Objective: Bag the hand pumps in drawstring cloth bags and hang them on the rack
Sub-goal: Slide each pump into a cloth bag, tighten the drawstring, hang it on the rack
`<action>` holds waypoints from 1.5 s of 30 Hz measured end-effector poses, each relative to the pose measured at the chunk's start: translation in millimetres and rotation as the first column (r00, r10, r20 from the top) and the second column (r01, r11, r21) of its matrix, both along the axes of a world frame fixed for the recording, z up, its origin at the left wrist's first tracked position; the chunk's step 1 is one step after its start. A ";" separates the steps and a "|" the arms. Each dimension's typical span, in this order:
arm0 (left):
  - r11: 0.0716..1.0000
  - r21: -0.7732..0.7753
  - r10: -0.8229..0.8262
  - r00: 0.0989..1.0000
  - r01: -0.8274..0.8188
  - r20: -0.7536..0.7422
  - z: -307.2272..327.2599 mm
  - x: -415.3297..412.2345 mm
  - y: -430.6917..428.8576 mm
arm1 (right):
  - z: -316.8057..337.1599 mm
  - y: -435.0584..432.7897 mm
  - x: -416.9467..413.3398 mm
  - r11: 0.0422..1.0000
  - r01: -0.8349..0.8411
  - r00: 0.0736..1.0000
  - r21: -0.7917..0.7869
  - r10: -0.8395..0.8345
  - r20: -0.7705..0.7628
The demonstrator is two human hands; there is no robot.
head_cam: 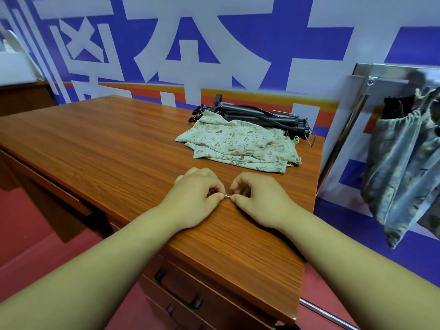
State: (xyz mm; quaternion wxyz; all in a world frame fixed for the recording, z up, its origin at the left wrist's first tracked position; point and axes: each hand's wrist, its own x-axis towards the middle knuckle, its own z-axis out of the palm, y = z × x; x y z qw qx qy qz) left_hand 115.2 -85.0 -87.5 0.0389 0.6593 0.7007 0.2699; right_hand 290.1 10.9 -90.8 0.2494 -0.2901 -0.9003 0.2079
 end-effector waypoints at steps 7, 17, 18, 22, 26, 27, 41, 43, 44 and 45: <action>0.999 0.053 -0.003 0.999 0.001 0.033 -0.5 -0.1 -1.2 | -3.0 0.1 1.6 1.000 0.029 0.999 -0.004 -0.029 -0.031; 0.995 0.101 0.000 0.997 -0.008 0.079 11.9 1.4 12.8 | 4.4 9.1 3.9 0.990 0.138 0.990 0.038 -0.138 -0.005; 0.994 0.107 0.008 0.996 -0.016 0.083 16.0 1.5 18.1 | 6.6 15.4 6.8 0.988 0.155 0.988 0.024 -0.154 -0.016; 0.994 0.108 0.017 0.995 -0.028 0.100 36.2 1.6 46.1 | 20.7 44.1 19.4 0.991 0.129 0.991 -0.020 -0.130 -0.036; 0.997 0.072 0.011 0.987 -0.023 0.163 55.2 3.8 87.3 | 39.0 76.8 22.6 0.991 0.128 0.991 -0.033 -0.129 -0.040; 0.999 0.044 0.001 0.985 -0.009 0.171 58.6 3.5 100.0 | 42.9 86.2 22.5 0.990 0.136 0.988 -0.045 -0.138 -0.062; 0.996 -0.087 0.015 0.953 0.012 0.304 21.3 -29.8 189.7 | 51.6 249.0 -6.6 0.863 0.286 0.905 0.416 -0.386 0.180; 0.996 -0.089 -0.002 0.947 0.032 0.320 19.0 -30.6 193.1 | 51.2 263.3 -12.0 0.842 0.267 0.875 0.469 -0.416 0.248; 0.994 -0.101 -0.015 0.951 0.048 0.308 17.5 -29.8 193.2 | 52.6 267.8 -14.9 0.816 0.264 0.854 0.515 -0.445 0.268; 0.991 -0.118 -0.023 0.959 0.059 0.283 15.2 -28.9 193.3 | 55.0 271.2 -17.5 0.790 0.260 0.840 0.555 -0.469 0.274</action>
